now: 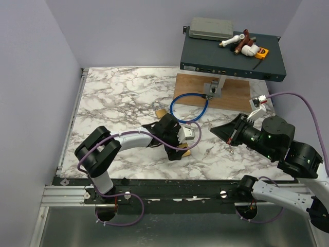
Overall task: Unlock with the key
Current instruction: Pick up the lock from the center of the board.
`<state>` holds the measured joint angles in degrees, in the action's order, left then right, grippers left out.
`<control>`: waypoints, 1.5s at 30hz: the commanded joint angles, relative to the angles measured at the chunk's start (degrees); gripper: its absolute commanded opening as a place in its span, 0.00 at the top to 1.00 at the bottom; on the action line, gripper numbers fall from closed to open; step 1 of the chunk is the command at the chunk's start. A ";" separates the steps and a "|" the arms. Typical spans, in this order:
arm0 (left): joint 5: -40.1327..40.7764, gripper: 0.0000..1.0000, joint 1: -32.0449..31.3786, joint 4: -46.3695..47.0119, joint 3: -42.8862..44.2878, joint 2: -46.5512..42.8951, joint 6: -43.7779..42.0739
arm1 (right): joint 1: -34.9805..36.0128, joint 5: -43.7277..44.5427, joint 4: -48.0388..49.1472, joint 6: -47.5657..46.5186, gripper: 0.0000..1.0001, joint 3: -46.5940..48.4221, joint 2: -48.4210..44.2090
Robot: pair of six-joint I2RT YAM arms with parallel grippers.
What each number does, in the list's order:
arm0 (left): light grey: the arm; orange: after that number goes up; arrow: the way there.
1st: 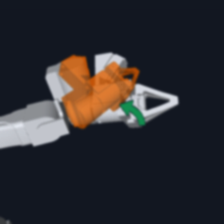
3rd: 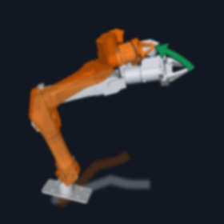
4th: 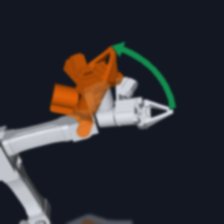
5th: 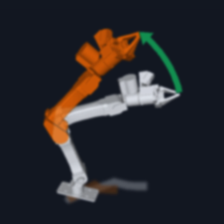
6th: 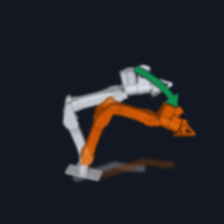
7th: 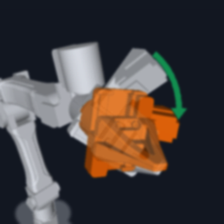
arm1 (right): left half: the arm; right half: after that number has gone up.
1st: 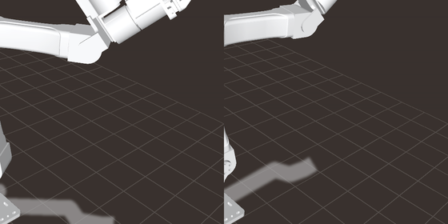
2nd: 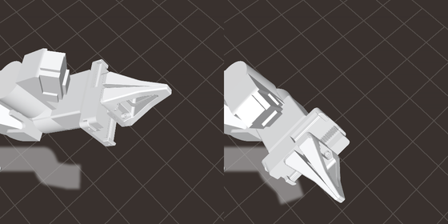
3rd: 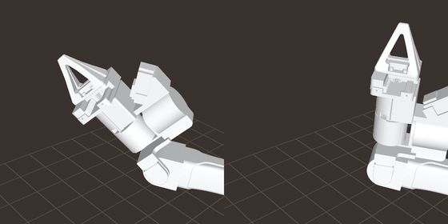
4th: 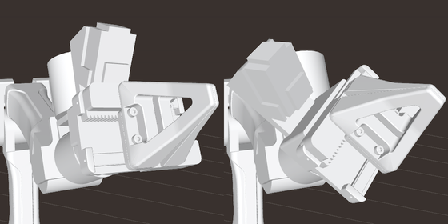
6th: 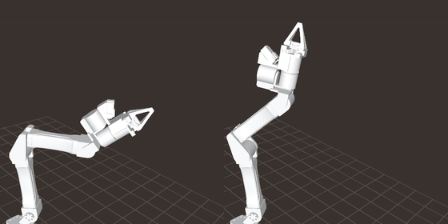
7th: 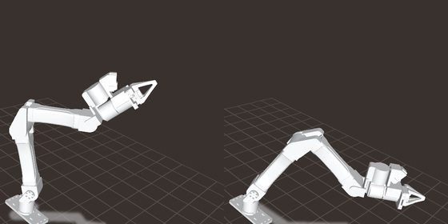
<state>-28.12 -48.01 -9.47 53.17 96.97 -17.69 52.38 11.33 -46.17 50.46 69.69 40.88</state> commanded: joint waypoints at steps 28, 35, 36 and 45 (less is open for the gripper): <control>4.87 0.39 -3.74 12.32 -5.86 3.66 -4.02 | -0.20 2.20 -2.65 -1.13 0.99 2.28 -0.72; 2.07 0.71 -4.06 10.47 -4.34 3.77 -4.18 | -0.25 2.04 -2.93 -1.21 1.00 2.90 -0.37; 1.64 0.79 -4.04 8.97 -3.58 3.93 -4.35 | -0.24 2.03 -2.94 -1.17 0.99 3.01 -0.28; 1.21 1.00 -3.88 0.93 -1.14 -1.86 -7.08 | -0.26 1.85 -3.22 -2.71 0.99 5.35 2.06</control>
<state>-24.88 -51.51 -0.47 50.65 99.18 -22.26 52.38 11.94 -48.10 49.28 73.10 41.98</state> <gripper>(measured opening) 0.642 0.007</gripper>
